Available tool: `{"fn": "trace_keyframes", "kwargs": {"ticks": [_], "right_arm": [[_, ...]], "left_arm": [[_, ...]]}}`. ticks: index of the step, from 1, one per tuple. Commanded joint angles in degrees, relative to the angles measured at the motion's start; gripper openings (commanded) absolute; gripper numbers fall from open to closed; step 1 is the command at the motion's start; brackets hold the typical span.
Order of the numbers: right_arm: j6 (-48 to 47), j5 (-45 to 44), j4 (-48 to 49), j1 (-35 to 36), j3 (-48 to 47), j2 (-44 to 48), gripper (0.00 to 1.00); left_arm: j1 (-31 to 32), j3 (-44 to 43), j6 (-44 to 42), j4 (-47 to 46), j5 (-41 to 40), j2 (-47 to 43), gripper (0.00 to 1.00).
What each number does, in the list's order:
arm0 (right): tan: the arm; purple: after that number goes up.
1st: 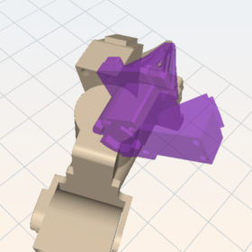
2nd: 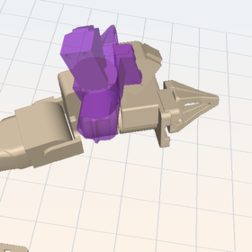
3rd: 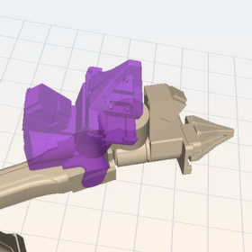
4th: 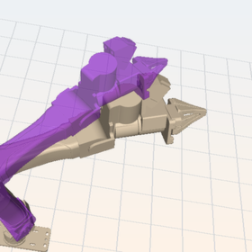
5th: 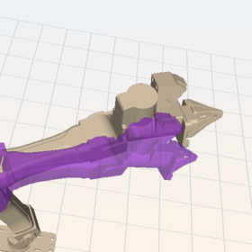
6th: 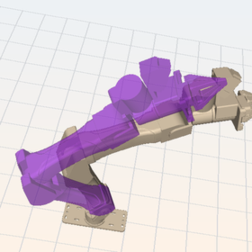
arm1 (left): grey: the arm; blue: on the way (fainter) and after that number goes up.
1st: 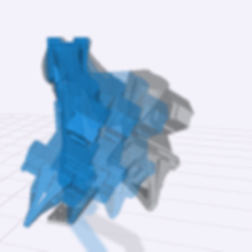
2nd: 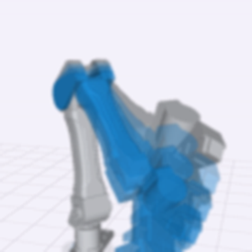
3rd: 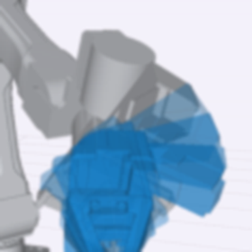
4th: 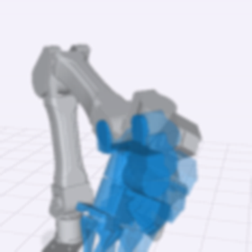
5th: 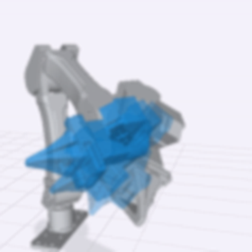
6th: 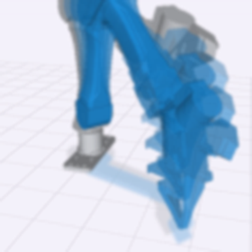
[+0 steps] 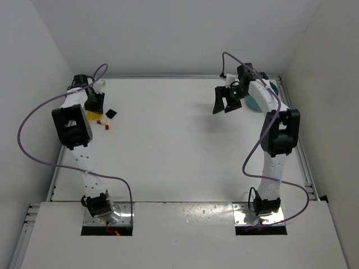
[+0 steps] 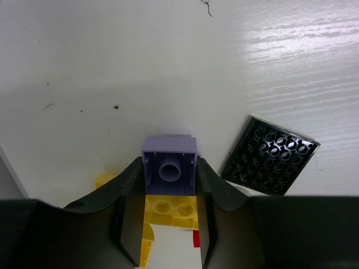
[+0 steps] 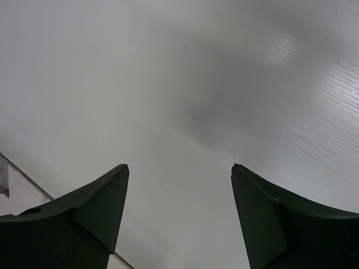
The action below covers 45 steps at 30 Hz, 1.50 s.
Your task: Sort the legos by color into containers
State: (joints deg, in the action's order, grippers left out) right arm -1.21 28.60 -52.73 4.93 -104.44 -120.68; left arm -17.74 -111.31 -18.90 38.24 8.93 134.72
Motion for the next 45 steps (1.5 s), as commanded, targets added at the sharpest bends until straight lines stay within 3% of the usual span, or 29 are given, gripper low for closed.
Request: {"fn": "trace_keyframes", "kwargs": {"ticks": [1,6,9,12,16,19,22,26,37,45], "right_arm": [[0.3,1.5,0.8,0.5,-0.6,0.5,0.74],[4.2,11.6,3.7,1.1,2.0,1.2,0.74],[14.9,24.3,13.9,2.9,10.9,6.6,0.74],[24.4,28.5,20.7,5.4,16.9,12.3,0.74],[28.6,30.7,24.4,7.7,18.1,12.9,0.74],[33.1,35.1,28.4,8.3,18.7,11.8,0.74],[38.6,39.6,32.1,9.7,18.7,11.8,0.74],[51.3,44.8,49.5,12.1,26.6,13.8,0.74],[68.4,49.3,66.4,15.5,28.6,13.8,0.79],[68.4,48.7,66.5,18.4,27.5,9.9,0.76]], "left_arm": [[-0.4,-2.3,-0.4,0.1,-0.3,0.5,0.34],[-0.4,6.1,-2.7,-1.1,11.8,-10.2,0.27],[1.6,15.1,-0.6,-6.3,19.5,-22.0,0.26],[5.1,21.0,1.7,-6.3,27.7,-30.8,0.26],[16.8,33.7,6.7,-8.0,31.1,-47.6,0.26],[25.5,38.4,11.3,-11.7,31.1,-54.6,0.26],[31.5,41.4,13.4,-12.9,29.2,-56.9,0.26],[39.9,41.4,14.0,-13.5,27.2,-57.6,0.26],[43.0,40.2,14.0,-13.5,28.7,-55.2,0.27],[44.6,40.2,12.7,-13.5,26.8,-54.0,0.28]]}}
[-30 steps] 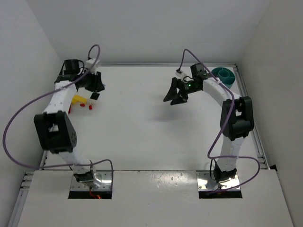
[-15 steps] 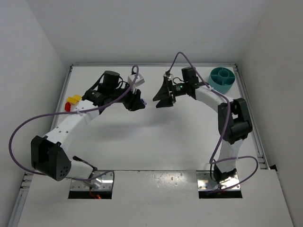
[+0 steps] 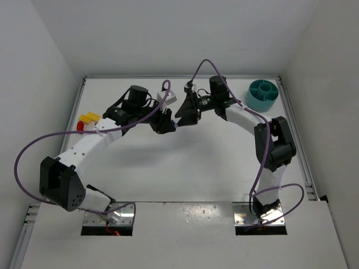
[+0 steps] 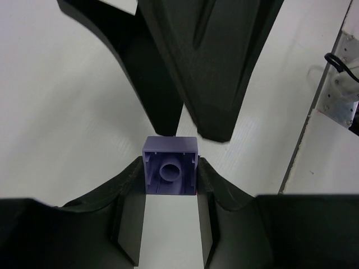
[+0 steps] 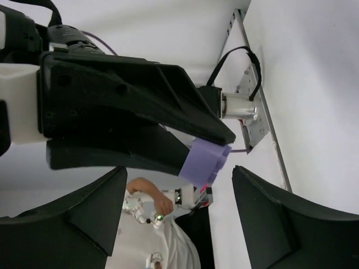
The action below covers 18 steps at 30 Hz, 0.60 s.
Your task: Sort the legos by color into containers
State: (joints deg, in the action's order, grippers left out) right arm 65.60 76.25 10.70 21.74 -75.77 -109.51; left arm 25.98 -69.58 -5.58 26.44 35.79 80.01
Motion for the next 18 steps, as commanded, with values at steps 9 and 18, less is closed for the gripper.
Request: {"fn": "trace_keyframes", "kwargs": {"ticks": [9,18], "right_arm": [[1.6,0.5,3.1,3.4,-1.2,-4.2,0.37],[-1.2,0.0,2.3,2.0,-0.7,-4.2,0.03]], "left_arm": [[1.4,-2.1,-1.1,-1.1,-1.8,1.2,0.28],[1.4,-0.5,-1.6,-0.6,-4.0,-1.0,0.72]]}}
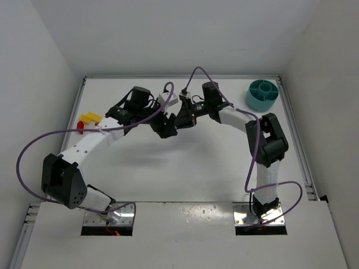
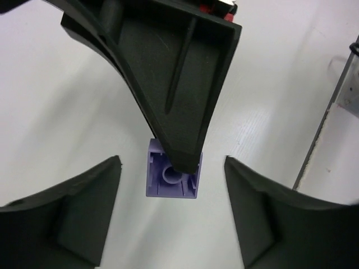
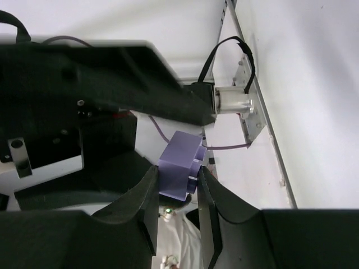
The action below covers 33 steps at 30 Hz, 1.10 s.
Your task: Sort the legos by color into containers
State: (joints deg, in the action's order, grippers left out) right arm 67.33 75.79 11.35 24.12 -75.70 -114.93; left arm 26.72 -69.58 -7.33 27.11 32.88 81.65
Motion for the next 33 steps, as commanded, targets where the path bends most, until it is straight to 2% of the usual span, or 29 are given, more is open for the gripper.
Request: {"fn": "trace_keyframes", "kwargs": {"ticks": [1,3,4,5,6,7,8,9,10,11,13,15,18,21,25,33], "right_arm": [[-4.1,0.4,0.9,-1.7,-1.3,1.2,0.02],[-11.4,0.4,-5.9,-3.8,-3.8,0.5,0.02],[-15.5,0.4,-9.5,-6.7,-5.5,-0.2,0.02],[-21.4,0.4,-23.7,-8.5,-11.5,-1.3,0.00],[-36.8,-4.6,-33.1,-10.2,-15.7,-4.2,0.00],[-46.3,-9.6,-43.6,-12.9,-26.9,-6.0,0.00],[-54.9,-25.0,-54.1,-13.5,-33.0,-7.7,0.00],[-61.1,-32.3,-67.1,-13.5,-38.5,-9.2,0.00],[-68.3,-38.4,-70.9,-13.5,-42.9,-10.5,0.00],[-69.4,-48.7,-71.9,-13.5,-46.3,-9.5,0.00],[-72.6,-59.6,-67.2,-14.0,-45.2,-4.0,0.00],[-75.5,-66.4,-64.5,-14.0,-45.7,-2.0,0.00],[-83.1,-80.4,-64.4,-15.5,-49.4,-3.6,0.00],[-86.7,-85.4,-66.5,-18.7,-55.2,-8.3,0.00],[-89.6,-88.5,-65.1,-22.1,-56.8,-12.3,0.00],[-89.6,-89.0,-67.2,-26.4,-60.4,-19.4,0.00]], "left_arm": [[0.7,-0.5,0.1,-1.3,-1.9,-2.6,0.84],[-0.3,-0.5,-0.6,-0.2,-2.0,-3.9,1.00],[-1.0,-0.5,-0.6,0.5,-2.0,-3.9,1.00],[-1.8,-0.5,-0.6,0.5,-2.0,-4.6,1.00],[-3.6,0.1,-0.6,1.1,-2.0,-5.3,1.00],[-4.4,0.1,-0.6,1.1,-2.0,-5.3,1.00],[-5.2,-0.5,-1.2,1.8,-2.0,-5.3,1.00],[-6.5,-1.3,-1.9,2.4,-2.0,-5.3,1.00],[-7.1,-1.3,-1.9,3.5,-2.7,-5.3,1.00],[-7.7,-1.8,-2.4,3.5,-2.7,-5.3,1.00],[-8.8,-1.3,-3.1,4.1,-2.7,-5.8,1.00],[-10.9,-0.6,-3.1,4.1,-1.5,-5.8,1.00],[-11.7,0.0,-3.1,4.1,2.3,-5.2,1.00],[-12.2,1.0,-3.1,4.1,2.8,-4.5,1.00],[-12.8,2.5,-1.8,2.3,2.3,-5.8,1.00],[-13.9,3.8,-1.1,1.8,2.3,-6.3,1.00]]}}
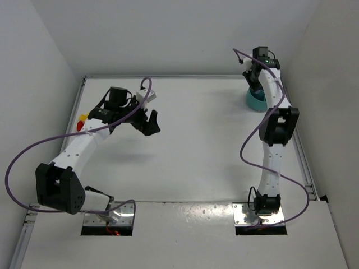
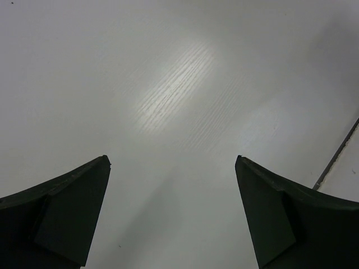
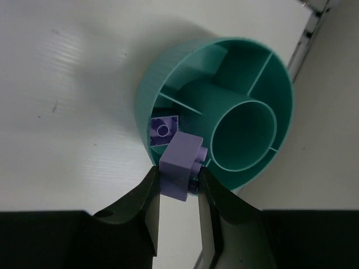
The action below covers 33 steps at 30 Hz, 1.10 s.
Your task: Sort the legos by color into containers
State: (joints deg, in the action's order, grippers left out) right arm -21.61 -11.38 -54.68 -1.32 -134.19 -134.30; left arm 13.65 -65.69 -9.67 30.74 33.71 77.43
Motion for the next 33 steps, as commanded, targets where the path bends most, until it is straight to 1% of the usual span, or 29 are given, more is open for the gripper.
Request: {"fn": "trace_keyframes", "kwargs": {"ticks": [1,10,11,14,15,17,18,21,23,24,26,27,28,30,31,32,33], "right_arm": [[-0.6,-1.2,-1.1,-1.0,-2.0,-0.6,0.00],[-0.6,-1.2,-1.1,-2.1,-2.0,-2.7,0.00],[-0.6,-1.2,-1.1,-2.1,-2.0,-3.2,0.01],[-0.6,-1.2,-1.1,-2.6,-2.0,-3.2,0.09],[-0.6,-1.2,-1.1,-2.6,-2.0,-3.2,0.17],[-0.6,-0.1,-1.1,-2.6,-2.0,-2.7,0.27],[-0.1,0.6,-1.1,-2.6,-2.0,-2.2,0.36],[0.4,0.7,-1.1,-2.6,-2.0,-0.8,0.41],[0.4,0.7,-1.1,-2.6,-2.6,-0.2,0.43],[0.4,0.7,-1.1,-2.6,-2.7,0.6,0.43],[1.0,1.9,-2.3,-2.6,-3.8,2.9,0.44],[2.2,2.5,-2.3,-1.9,-3.8,3.9,0.44],[2.2,3.5,-3.0,-1.1,-3.8,5.1,0.44],[4.0,8.0,-4.3,-0.6,-3.8,9.0,0.44],[6.2,10.6,-5.0,-0.6,-3.8,10.3,0.44],[7.4,15.1,-6.2,0.0,-3.3,11.2,0.44],[9.3,18.6,-7.0,2.4,1.0,13.9,0.44]], "left_arm": [[-0.8,-0.1,1.2,-2.3,2.0,-2.1,1.00],[-0.8,0.5,1.2,-2.4,2.0,-2.1,1.00],[-0.8,0.5,1.2,-2.4,1.4,-2.1,1.00],[-0.8,0.5,1.8,-2.4,0.9,-2.6,1.00],[-0.8,0.5,1.8,-2.4,0.4,-2.6,1.00],[-1.3,0.5,2.4,-2.4,-0.1,-3.2,1.00],[-1.9,0.5,2.4,-2.9,-0.1,-3.2,1.00],[-2.5,0.5,2.9,-2.9,-0.7,-3.8,1.00],[-3.2,0.5,5.3,-3.4,-1.2,-4.3,1.00],[-3.2,1.0,7.5,-5.1,-4.8,-4.3,1.00],[-5.1,1.6,11.1,-6.1,-7.5,-6.3,1.00],[-5.8,1.6,12.2,-7.4,-11.7,-7.4,1.00],[-6.6,2.3,12.9,-8.0,-14.1,-8.6,1.00],[-9.4,2.3,12.1,-8.2,-18.4,-10.4,1.00],[-10.3,2.3,11.3,-7.3,-24.2,-10.4,1.00],[-12.7,0.9,9.5,-6.2,-27.4,-9.4,1.00],[-17.1,0.3,6.1,-4.0,-29.5,-7.9,1.00]]}}
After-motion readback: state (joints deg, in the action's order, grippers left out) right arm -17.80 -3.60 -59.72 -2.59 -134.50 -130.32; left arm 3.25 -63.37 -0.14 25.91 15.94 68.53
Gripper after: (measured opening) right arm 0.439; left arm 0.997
